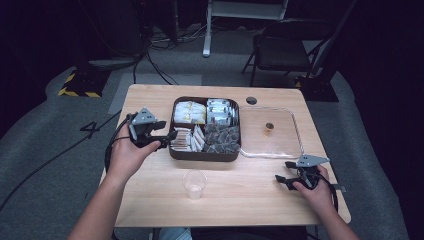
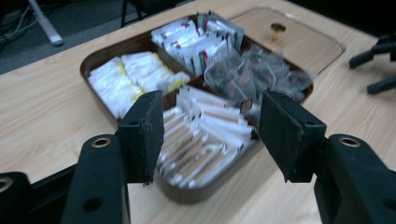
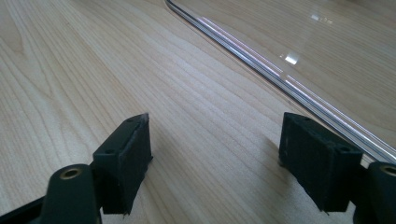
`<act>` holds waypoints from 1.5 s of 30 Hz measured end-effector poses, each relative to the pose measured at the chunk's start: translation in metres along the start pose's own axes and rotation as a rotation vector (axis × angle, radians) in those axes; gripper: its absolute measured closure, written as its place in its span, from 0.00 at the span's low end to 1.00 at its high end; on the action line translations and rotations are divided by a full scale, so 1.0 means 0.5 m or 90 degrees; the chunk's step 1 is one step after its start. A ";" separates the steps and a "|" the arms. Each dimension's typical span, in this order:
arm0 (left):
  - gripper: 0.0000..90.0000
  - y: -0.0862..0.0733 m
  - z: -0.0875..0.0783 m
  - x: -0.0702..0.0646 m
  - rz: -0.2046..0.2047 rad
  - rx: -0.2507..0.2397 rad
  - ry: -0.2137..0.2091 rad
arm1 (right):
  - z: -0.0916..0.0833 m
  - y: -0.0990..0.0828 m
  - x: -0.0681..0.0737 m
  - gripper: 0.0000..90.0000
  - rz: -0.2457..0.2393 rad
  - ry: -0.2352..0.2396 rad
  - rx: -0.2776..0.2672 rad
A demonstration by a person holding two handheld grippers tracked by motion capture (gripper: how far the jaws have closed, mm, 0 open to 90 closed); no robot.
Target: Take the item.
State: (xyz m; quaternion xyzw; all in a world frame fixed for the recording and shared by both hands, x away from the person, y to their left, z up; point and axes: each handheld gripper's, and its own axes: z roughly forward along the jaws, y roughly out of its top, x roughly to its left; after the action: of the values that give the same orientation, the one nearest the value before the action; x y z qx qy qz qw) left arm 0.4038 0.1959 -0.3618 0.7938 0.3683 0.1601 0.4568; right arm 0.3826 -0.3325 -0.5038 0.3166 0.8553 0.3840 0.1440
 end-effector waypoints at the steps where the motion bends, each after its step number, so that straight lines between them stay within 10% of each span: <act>1: 0.46 0.005 0.007 0.003 -0.004 -0.002 -0.005 | 0.000 0.000 0.000 0.28 0.000 0.000 0.000; 9: 0.45 0.041 0.058 0.018 0.029 -0.011 0.003 | 0.000 0.000 0.000 0.28 0.001 0.000 0.000; 25: 0.46 0.094 0.157 0.055 0.003 -0.047 0.018 | 0.000 0.000 0.000 0.28 0.001 0.000 0.000; 45: 0.48 0.074 0.294 0.090 0.038 0.061 0.018 | 0.000 0.000 0.000 0.28 0.000 0.000 0.000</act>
State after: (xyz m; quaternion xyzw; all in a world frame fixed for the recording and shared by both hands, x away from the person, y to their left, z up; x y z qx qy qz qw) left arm 0.5374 0.1279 -0.4124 0.8230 0.3580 0.1669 0.4084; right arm 0.3826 -0.3324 -0.5038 0.3165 0.8553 0.3844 0.1437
